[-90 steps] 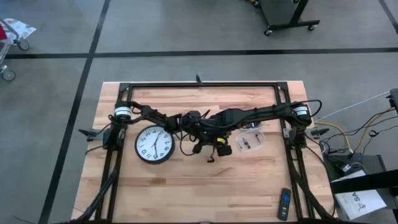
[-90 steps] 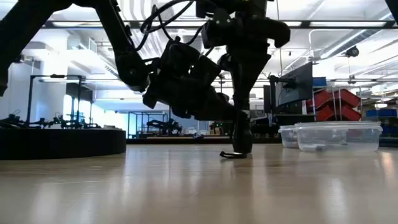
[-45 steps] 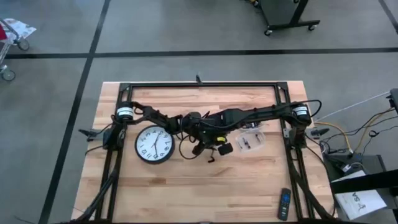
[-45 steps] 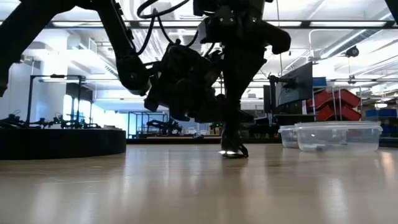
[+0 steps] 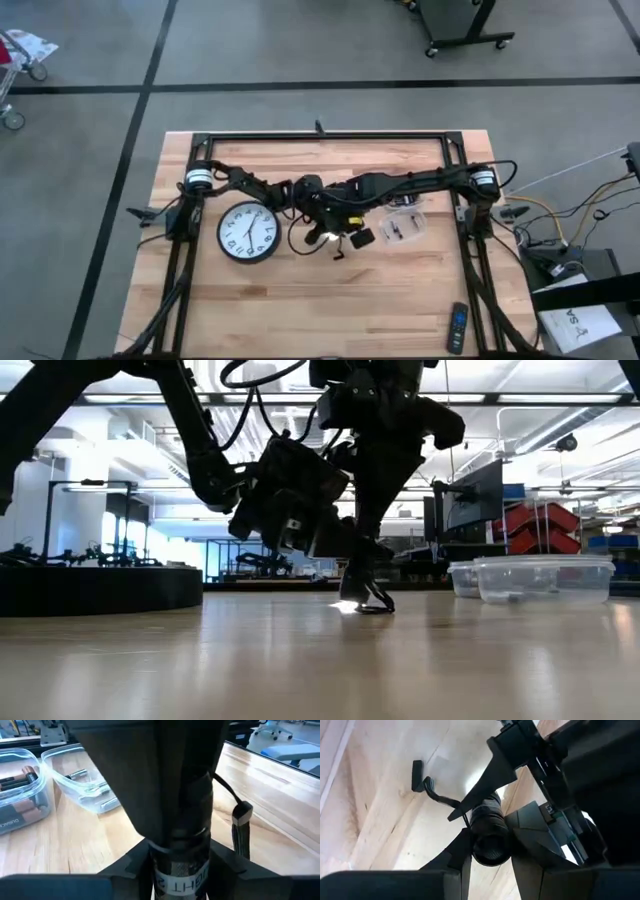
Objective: Insert battery
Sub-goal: Close the black battery compartment
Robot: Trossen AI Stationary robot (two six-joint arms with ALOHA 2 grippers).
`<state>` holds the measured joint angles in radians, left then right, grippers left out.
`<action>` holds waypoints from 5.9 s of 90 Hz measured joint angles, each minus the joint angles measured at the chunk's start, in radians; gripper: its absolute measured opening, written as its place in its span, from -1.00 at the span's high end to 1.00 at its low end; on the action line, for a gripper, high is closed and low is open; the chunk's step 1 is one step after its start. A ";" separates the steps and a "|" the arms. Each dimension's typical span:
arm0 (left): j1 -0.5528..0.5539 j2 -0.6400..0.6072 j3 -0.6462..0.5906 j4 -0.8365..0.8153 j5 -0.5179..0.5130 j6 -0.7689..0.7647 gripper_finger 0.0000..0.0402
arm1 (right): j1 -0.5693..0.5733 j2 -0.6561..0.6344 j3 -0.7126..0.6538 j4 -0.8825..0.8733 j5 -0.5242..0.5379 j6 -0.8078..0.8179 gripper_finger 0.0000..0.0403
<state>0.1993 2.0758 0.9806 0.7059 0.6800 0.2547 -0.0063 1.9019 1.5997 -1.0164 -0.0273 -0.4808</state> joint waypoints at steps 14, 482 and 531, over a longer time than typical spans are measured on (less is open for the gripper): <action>0.000 -0.001 -0.002 0.020 -0.004 -0.014 0.45 | 0.000 -0.001 0.000 -0.003 0.001 -0.016 0.57; -0.085 0.081 -0.066 0.382 -0.273 -0.160 0.51 | 0.005 0.038 0.032 -0.116 -0.029 0.744 0.57; -0.087 0.083 -0.060 0.386 -0.397 -0.253 0.50 | -0.015 0.036 0.002 -0.118 -0.013 1.449 0.57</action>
<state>0.1120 2.1586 0.9209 1.0920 0.2834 0.0014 -0.0216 1.9377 1.6016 -1.1342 -0.0401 0.9680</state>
